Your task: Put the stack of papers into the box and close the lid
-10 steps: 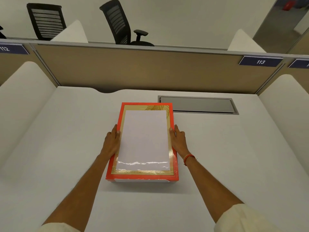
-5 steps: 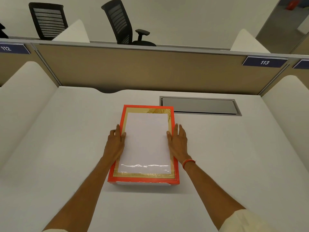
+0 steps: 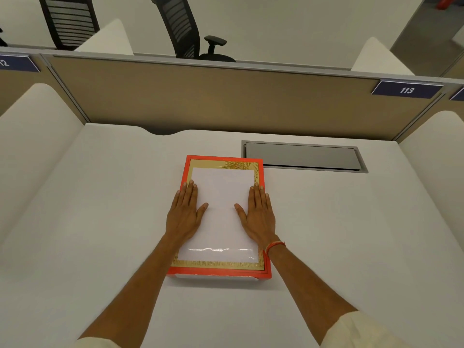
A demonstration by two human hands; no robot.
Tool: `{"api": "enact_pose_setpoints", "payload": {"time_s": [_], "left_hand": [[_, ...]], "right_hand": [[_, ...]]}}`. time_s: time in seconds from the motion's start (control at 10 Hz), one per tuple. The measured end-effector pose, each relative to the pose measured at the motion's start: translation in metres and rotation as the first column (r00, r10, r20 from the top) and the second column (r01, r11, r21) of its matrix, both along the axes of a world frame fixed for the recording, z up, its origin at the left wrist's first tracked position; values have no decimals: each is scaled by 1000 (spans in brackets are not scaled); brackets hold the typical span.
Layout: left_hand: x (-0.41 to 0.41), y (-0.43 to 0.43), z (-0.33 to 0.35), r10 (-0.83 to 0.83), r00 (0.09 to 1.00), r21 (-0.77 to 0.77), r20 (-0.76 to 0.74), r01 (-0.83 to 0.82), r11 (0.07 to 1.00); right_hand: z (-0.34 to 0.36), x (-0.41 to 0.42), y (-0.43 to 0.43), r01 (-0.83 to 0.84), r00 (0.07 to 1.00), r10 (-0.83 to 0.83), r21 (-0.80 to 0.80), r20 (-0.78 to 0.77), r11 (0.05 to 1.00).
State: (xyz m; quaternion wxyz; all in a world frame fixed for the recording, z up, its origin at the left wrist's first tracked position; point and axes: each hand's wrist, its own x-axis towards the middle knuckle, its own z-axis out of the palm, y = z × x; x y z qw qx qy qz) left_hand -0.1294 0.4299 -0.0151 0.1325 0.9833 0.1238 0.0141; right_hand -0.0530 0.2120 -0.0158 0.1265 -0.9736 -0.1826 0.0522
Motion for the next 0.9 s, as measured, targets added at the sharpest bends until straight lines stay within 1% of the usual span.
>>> {"api": "enact_pose_setpoints", "payload": {"time_s": [0.2,0.5,0.6,0.7,0.8,0.9], "left_hand": [[0,0,-7,15,1000,7,-16,-15,1000],[0,1,-12,23,999,8,-30,-22,1000],[0,0,-7,15,999,12,-34,-15,1000],[-1,-1,-6,15,999,9,-45,-14,1000],[1,-4,0,27,998,-13,-63,-28,1000],[6,-13,5,46,999,-19,-23,-47,999]], "right_hand": [[-7,-1,0,1,1000,-1,-30,0,1000],[-9,-3,1,12,1000,-12,-18,11,1000],[-4,-3,1,14,1000,-14,-25,-11,1000],[1,-5,0,14,999,-13,6,-36,1000],[9,0,-6,6,999,-2,71,-54,997],[17,4,-10,-7,1000,9,84,-24,996]]}}
